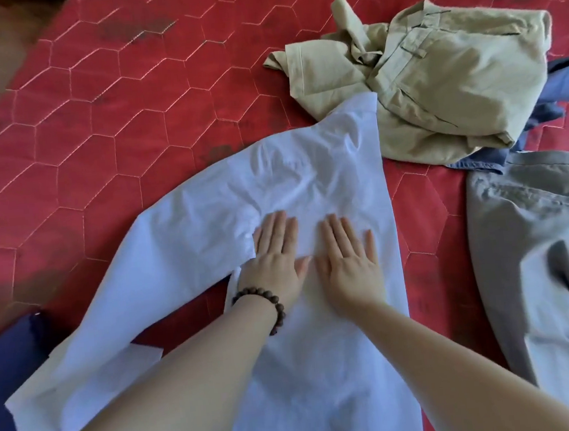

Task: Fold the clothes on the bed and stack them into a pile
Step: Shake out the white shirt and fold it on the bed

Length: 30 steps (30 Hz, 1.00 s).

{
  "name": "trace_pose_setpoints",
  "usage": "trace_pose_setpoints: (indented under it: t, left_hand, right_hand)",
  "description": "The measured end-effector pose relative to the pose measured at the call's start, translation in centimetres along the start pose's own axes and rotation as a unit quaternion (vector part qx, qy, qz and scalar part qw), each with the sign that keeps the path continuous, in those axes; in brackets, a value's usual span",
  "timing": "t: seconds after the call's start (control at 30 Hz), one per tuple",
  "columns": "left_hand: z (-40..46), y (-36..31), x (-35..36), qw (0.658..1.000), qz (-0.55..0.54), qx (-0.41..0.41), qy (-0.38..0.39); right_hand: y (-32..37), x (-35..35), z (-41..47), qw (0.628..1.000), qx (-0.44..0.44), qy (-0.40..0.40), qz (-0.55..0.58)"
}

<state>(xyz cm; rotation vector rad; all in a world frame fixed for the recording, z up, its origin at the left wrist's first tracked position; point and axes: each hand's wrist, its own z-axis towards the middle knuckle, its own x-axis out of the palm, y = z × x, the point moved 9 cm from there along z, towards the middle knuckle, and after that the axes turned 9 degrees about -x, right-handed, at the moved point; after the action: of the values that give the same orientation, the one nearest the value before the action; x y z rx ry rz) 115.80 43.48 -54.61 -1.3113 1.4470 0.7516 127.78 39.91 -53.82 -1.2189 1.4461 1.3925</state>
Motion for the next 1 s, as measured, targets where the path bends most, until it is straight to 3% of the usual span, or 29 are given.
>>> trace_pose_setpoints:
  t: [0.23,0.37,0.43,0.73,0.8,0.93,1.0]
  left_hand:
    - [-5.3,1.6,-0.8,0.998,0.051,-0.015,-0.019]
    - [-13.1,-0.3,3.0,0.993,0.08,0.091,0.006]
    - [-15.9,0.0,4.3,0.991,0.095,0.098,0.003]
    - [-18.3,8.3,3.7,0.994,0.069,-0.081,-0.02]
    - [-20.1,8.4,3.6,0.994,0.073,-0.078,-0.033]
    - [-25.8,4.6,5.5,0.996,0.07,0.055,-0.021]
    - [-28.3,4.8,6.6,0.996,0.074,0.052,0.001]
  right_hand:
    - [-1.0,-0.6,-6.3,0.998,0.056,0.01,-0.034]
    - [6.7,-0.2,-11.4,0.997,-0.07,-0.028,0.019]
    - [9.2,1.4,-14.0,0.994,-0.1,-0.016,0.035]
    - [2.5,2.5,-19.9,0.996,0.094,0.01,-0.008]
    - [2.6,2.3,-21.4,0.993,0.117,0.007,-0.006]
    - [9.2,3.6,-25.0,0.999,-0.031,0.038,-0.001]
    - [11.7,5.0,-27.4,0.994,-0.09,0.067,-0.004]
